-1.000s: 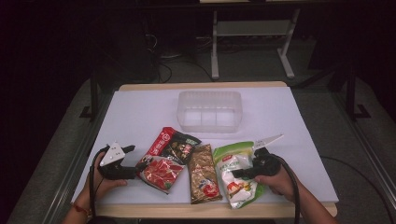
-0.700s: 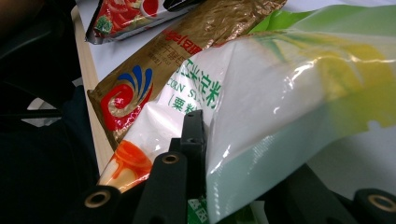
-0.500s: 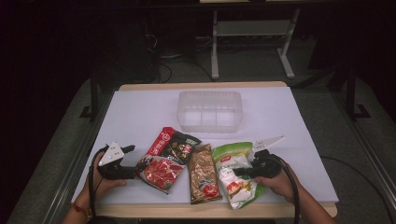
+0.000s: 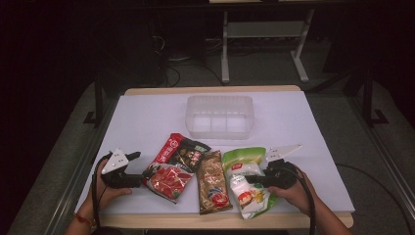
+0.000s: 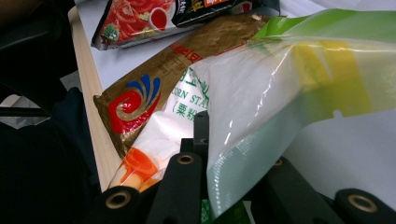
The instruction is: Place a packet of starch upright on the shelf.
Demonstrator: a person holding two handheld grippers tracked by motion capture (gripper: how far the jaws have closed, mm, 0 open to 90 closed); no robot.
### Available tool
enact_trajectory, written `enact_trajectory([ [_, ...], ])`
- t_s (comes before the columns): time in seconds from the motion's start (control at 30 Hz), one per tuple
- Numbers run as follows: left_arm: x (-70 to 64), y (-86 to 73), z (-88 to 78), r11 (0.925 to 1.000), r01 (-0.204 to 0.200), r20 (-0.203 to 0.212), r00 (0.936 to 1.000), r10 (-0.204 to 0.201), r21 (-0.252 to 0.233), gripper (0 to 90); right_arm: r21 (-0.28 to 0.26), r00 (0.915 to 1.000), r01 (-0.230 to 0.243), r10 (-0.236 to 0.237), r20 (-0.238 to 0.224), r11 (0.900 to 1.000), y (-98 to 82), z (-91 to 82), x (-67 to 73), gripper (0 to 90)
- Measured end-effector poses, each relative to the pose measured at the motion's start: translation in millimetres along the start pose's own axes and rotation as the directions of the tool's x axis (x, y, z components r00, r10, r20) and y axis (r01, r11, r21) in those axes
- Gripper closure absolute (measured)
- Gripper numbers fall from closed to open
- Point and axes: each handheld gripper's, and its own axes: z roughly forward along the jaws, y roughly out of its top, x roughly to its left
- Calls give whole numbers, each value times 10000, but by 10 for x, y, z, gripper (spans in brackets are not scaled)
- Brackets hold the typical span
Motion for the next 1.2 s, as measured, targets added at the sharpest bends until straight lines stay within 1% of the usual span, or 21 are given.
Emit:
enact_trajectory([
  [0.13, 2, 1, 1, 10000, 6, 9, 10000, -6, -2, 226, -231, 9999, 129, -127, 89, 9997, 22, -55, 30, 839],
  [0.27, 1, 2, -1, 10000, -34, -5, 10000, 34, -8, 226, -486, 9989, 295, -276, 391, 9984, 55, -125, 61, 841],
  [0.33, 4, 2, -3, 10000, -14, -3, 10000, 14, -18, 226, -556, 9987, 341, -319, 404, 9979, 61, -146, 65, 842],
  [0.4, 6, 0, -1, 10000, 2, -12, 10000, -2, -25, 226, -561, 9979, 374, -343, 547, 9977, 66, -154, 82, 842],
  [0.53, 4, 3, -5, 10000, -52, -14, 10000, 52, -41, 226, -634, 9968, 498, -457, 654, 9967, 82, -164, 100, 842],
  [0.63, 4, 2, -4, 10000, -18, -18, 10000, 18, -32, 226, -735, 9957, 543, -485, 784, 9958, 93, -178, 113, 842],
  [0.9, 3, 3, -4, 10000, -19, -8, 10000, 19, -17, 226, -902, 9903, 868, -761, 1159, 9921, 133, -182, 147, 842],
  [1.03, 3, 1, -2, 10000, 17, 9, 10000, -17, -16, 226, -989, 9884, 986, -859, 1255, 9902, 163, -186, 164, 843],
  [1.2, 10, -1, -4, 10000, 24, 13, 10000, -24, -58, 226, -1133, 9860, 1030, -864, 1429, 9882, 198, -200, 173, 844],
])
